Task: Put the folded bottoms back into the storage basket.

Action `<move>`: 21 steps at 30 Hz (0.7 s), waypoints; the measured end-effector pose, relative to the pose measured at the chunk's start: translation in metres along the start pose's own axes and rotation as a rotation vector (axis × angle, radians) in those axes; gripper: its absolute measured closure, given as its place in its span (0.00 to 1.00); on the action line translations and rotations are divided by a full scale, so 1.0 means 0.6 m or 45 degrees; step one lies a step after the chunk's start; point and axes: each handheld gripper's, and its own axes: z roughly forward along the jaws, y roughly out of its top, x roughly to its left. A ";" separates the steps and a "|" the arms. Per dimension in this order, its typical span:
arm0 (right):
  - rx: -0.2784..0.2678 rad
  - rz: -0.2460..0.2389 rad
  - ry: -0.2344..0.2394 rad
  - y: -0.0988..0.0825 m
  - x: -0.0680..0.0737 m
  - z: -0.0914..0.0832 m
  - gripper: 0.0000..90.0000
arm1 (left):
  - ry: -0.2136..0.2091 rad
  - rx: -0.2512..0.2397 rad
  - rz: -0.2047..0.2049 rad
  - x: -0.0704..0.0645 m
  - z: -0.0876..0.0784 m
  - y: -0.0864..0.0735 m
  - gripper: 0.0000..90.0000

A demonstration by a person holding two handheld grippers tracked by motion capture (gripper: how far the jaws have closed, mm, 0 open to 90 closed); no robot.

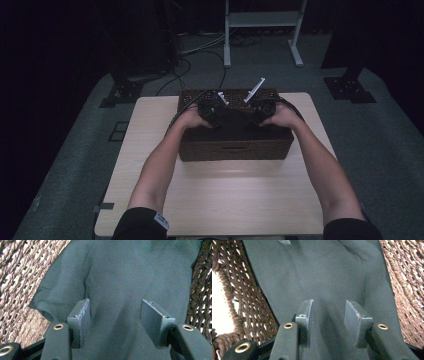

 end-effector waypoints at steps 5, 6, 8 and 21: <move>-0.012 0.008 0.002 0.001 0.001 -0.002 0.64 | -0.005 0.003 -0.004 -0.001 0.001 -0.003 0.42; -0.013 0.007 0.004 0.000 0.002 -0.003 0.64 | -0.002 -0.011 -0.002 -0.002 0.000 -0.004 0.42; -0.018 0.010 0.003 0.000 0.002 -0.006 0.64 | -0.006 -0.030 -0.015 -0.003 -0.003 -0.006 0.41; -0.077 0.019 -0.006 -0.013 0.021 -0.035 0.57 | 0.037 -0.065 -0.007 -0.025 -0.035 -0.010 0.34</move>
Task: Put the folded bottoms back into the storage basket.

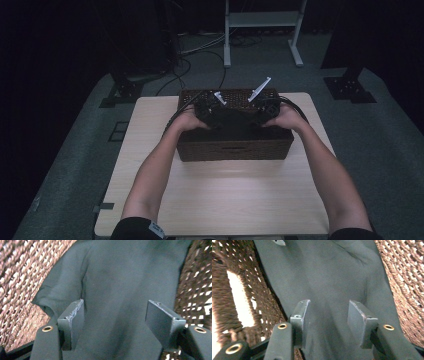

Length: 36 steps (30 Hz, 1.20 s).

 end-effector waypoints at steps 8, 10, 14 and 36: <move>-0.048 -0.013 -0.009 -0.014 0.017 -0.021 0.55 | 0.002 -0.031 0.009 -0.017 -0.015 -0.001 0.32; -0.047 -0.012 -0.009 -0.018 0.020 -0.026 0.54 | 0.003 -0.035 0.008 -0.020 -0.017 -0.002 0.31; -0.078 -0.006 -0.009 -0.026 0.025 -0.039 0.54 | -0.013 -0.042 -0.003 -0.024 -0.024 -0.005 0.31; -0.142 -0.048 -0.003 -0.033 0.058 -0.077 0.49 | -0.028 -0.114 0.008 -0.053 -0.082 -0.014 0.26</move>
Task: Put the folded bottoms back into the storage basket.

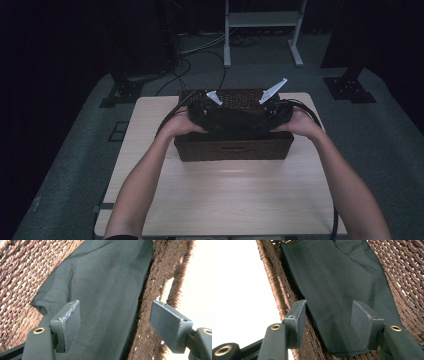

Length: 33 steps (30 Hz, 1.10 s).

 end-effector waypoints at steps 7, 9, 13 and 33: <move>-0.017 -0.009 -0.001 -0.001 0.011 -0.014 0.45 | 0.004 -0.008 -0.008 -0.006 -0.013 -0.010 0.23; -0.025 -0.003 0.004 -0.003 0.014 -0.017 0.44 | 0.005 -0.014 -0.006 -0.008 -0.016 -0.013 0.23; -0.024 -0.002 0.002 -0.012 0.019 -0.020 0.43 | 0.004 -0.001 -0.003 -0.015 -0.019 -0.016 0.22; -0.049 -0.011 -0.002 -0.039 0.046 -0.038 0.41 | 0.001 -0.017 0.008 -0.045 -0.031 -0.035 0.20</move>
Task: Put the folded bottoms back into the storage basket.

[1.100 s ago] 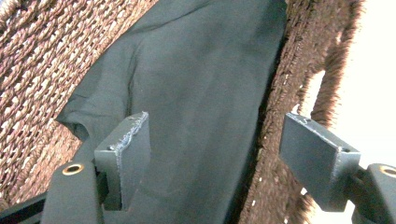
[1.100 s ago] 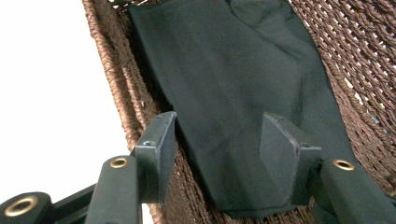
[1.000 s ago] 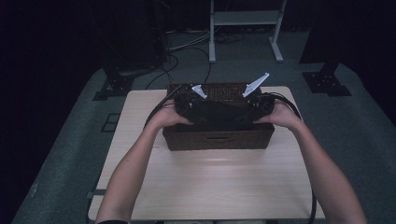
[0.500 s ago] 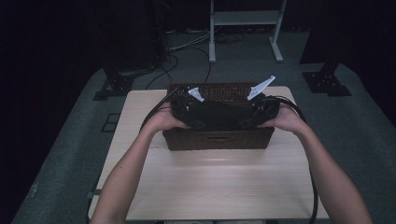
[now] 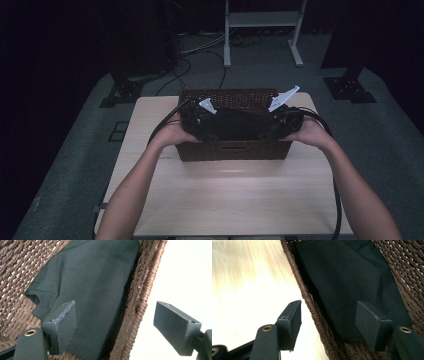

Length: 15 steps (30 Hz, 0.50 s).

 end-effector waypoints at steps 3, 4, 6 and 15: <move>-0.002 -0.002 -0.001 -0.004 0.004 -0.001 0.41 | -0.001 0.000 0.007 -0.005 -0.001 -0.003 0.20; -0.004 -0.007 0.002 -0.005 0.005 -0.001 0.41 | -0.002 0.003 0.011 -0.007 -0.001 -0.004 0.20; -0.003 -0.013 0.002 -0.007 0.008 -0.002 0.41 | 0.000 0.001 0.012 -0.009 -0.002 -0.007 0.20; 0.001 -0.016 0.002 -0.014 0.023 -0.002 0.40 | -0.008 -0.019 0.009 -0.025 -0.011 -0.020 0.19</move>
